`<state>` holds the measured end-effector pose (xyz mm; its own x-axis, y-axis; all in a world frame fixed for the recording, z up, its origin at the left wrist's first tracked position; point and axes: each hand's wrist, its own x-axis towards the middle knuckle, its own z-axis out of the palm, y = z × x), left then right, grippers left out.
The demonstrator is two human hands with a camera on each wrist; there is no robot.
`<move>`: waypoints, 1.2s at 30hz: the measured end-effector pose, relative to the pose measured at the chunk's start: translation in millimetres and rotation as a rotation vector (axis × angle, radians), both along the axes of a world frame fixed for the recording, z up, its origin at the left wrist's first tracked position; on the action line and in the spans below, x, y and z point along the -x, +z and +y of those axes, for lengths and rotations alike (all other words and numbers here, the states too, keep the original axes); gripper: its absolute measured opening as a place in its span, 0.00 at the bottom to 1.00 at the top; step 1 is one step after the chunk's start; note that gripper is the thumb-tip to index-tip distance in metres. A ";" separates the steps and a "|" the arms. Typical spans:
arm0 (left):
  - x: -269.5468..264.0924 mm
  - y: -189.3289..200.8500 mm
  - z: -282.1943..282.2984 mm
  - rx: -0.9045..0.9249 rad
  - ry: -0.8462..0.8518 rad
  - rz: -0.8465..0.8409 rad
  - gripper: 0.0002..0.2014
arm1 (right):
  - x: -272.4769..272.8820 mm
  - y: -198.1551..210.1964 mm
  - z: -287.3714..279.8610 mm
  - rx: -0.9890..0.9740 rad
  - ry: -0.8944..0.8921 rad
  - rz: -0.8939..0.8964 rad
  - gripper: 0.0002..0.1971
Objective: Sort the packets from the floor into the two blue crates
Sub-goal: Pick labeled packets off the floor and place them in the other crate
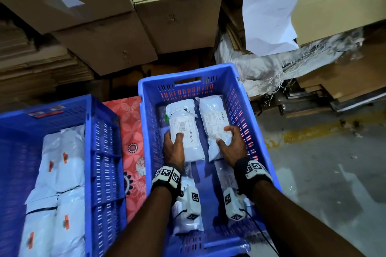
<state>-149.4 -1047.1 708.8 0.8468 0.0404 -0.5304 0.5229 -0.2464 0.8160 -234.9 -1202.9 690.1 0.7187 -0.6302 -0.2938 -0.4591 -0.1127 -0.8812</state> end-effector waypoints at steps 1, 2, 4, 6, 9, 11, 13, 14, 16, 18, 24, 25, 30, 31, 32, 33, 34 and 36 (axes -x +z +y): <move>-1.3 -2.2 0.0 -0.005 -0.004 0.005 0.24 | -1.2 -1.8 -0.4 0.000 -0.006 0.002 0.19; -2.8 -2.7 -0.4 -0.005 -0.005 0.007 0.25 | -2.5 -2.8 -0.8 -0.004 -0.010 0.006 0.19; -5.6 -4.0 -2.0 -0.008 -0.004 0.001 0.27 | -5.3 -4.7 -0.9 -0.006 -0.007 0.014 0.19; -7.8 -4.6 -3.1 -0.006 0.008 -0.008 0.28 | -10.2 -4.5 0.5 0.011 0.000 0.030 0.20; -10.1 -6.9 -3.7 -0.003 0.007 -0.026 0.27 | -19.6 -10.0 1.8 0.032 0.008 0.047 0.20; -10.9 -10.2 -2.3 -0.004 0.033 -0.034 0.27 | -26.5 -14.8 4.4 0.010 0.030 0.054 0.20; -14.7 -14.2 -2.7 -0.014 0.059 -0.041 0.26 | -34.4 -22.9 6.9 -0.020 0.062 0.065 0.21; -15.3 -16.6 -2.3 -0.022 0.064 -0.042 0.26 | -36.9 -27.8 9.4 -0.029 0.086 0.077 0.22; -15.8 -20.0 -2.0 -0.028 0.060 -0.047 0.25 | -42.6 -35.2 12.8 -0.046 0.146 0.102 0.24; -15.5 -24.7 -1.6 -0.020 0.058 -0.054 0.23 | -46.4 -45.3 13.7 -0.078 0.171 0.097 0.24; -17.0 -28.9 -1.6 -0.037 0.053 -0.069 0.22 | -42.9 -58.9 10.3 -0.110 0.122 0.000 0.12; -16.9 -28.8 -1.5 -0.039 0.044 -0.071 0.22 | -42.6 -59.1 7.9 -0.081 0.091 -0.001 0.08; -14.1 -29.7 -4.5 -0.026 0.002 -0.075 0.26 | -42.2 -47.8 -3.4 0.011 0.021 -0.032 0.04; -13.6 -31.8 -5.0 -0.031 -0.009 -0.070 0.27 | -43.0 -40.9 -1.9 -0.019 0.031 -0.053 0.05; -12.9 -31.6 -6.3 -0.027 -0.023 -0.071 0.26 | -43.5 -35.7 -0.6 -0.063 0.037 -0.078 0.06; -12.2 -31.3 -7.5 -0.026 -0.042 -0.067 0.24 | -44.9 -29.1 2.2 -0.109 0.040 -0.095 0.07; -11.8 -29.2 -9.8 -0.019 -0.066 -0.074 0.22 | -46.4 -24.1 3.5 -0.149 0.043 -0.106 0.08; -10.7 -22.1 -15.5 0.003 -0.097 -0.087 0.20 | -48.9 -15.2 6.3 -0.241 0.038 -0.125 0.12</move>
